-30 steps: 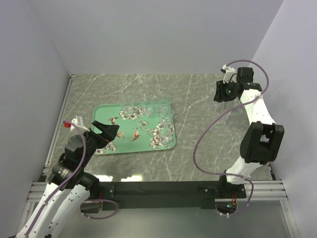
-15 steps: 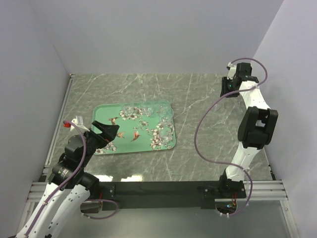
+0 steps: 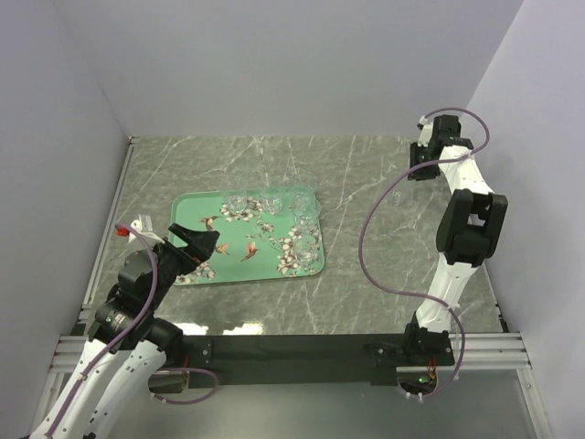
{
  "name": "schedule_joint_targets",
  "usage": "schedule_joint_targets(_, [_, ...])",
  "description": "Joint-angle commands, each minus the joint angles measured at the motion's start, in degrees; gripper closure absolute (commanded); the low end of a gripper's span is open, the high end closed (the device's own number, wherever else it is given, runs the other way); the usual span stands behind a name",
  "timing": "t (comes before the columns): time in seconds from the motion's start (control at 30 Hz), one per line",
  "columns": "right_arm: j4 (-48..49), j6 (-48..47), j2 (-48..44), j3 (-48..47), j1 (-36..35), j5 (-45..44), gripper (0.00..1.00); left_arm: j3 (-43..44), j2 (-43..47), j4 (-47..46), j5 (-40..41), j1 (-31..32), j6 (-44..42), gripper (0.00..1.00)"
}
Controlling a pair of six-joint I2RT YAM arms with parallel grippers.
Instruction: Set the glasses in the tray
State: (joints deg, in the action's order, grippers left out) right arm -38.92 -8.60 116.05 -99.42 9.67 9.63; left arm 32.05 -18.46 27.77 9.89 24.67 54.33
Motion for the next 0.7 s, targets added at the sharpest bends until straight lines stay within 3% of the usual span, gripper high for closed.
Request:
schedule_joint_targets(0.0, [0.42, -0.19, 0.32, 0.10, 0.44, -1.28, 0.66, 1.35, 0.00, -1.05, -0.57, -0.14, 0.08, 0.01])
schedule_joint_targets(0.47, [1.56, -1.07, 1.99, 3.17, 0.52, -1.54, 0.81, 1.70, -1.23, -2.45, -1.98, -0.23, 0.17, 0.00])
schedule_joint_targets(0.57, [1.65, -1.50, 1.73, 3.88, 0.61, -1.10, 0.89, 1.52, -1.40, -3.16, -2.51, -0.23, 0.17, 0.01])
schedule_joint_targets(0.6, [1.82, -1.68, 1.64, 4.31, 0.61, -0.93, 1.00, 1.52, -1.58, -3.33, -2.59, -0.14, 0.17, 0.01])
schedule_joint_targets(0.67, [2.53, -1.77, 0.94, 5.02, 0.52, -0.49, 1.00, 1.70, -1.93, -3.77, -2.95, -0.14, -0.01, 0.01])
